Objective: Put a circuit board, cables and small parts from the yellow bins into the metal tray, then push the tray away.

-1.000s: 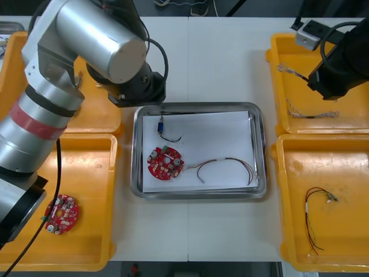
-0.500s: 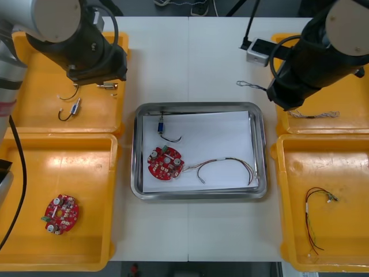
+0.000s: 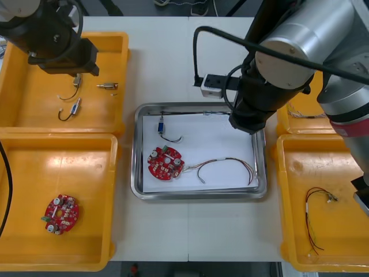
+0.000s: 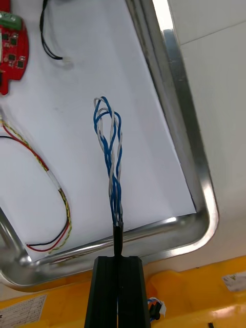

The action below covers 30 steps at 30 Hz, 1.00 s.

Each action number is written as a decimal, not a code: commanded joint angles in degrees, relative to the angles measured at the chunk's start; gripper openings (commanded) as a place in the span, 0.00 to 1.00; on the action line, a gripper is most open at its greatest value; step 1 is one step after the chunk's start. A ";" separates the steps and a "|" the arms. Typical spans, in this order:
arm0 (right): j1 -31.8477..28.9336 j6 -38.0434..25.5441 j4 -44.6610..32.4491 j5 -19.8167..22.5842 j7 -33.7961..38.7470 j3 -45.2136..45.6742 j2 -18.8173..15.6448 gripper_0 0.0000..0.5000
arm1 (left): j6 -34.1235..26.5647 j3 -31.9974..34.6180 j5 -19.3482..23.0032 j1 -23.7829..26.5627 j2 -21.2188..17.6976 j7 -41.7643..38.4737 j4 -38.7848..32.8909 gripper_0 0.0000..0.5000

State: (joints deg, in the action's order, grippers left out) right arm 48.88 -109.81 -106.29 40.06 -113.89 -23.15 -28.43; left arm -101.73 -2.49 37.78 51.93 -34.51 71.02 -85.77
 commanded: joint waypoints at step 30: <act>-7.31 18.05 4.17 -9.56 -13.20 -10.16 0.83 0.00 | 24.74 2.57 -5.97 8.62 -3.02 25.83 26.97 1.00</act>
State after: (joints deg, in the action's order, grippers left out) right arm 42.27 -93.19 -102.59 30.52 -125.20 -32.21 -28.41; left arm -78.68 -1.39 32.48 57.25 -35.59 91.96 -59.44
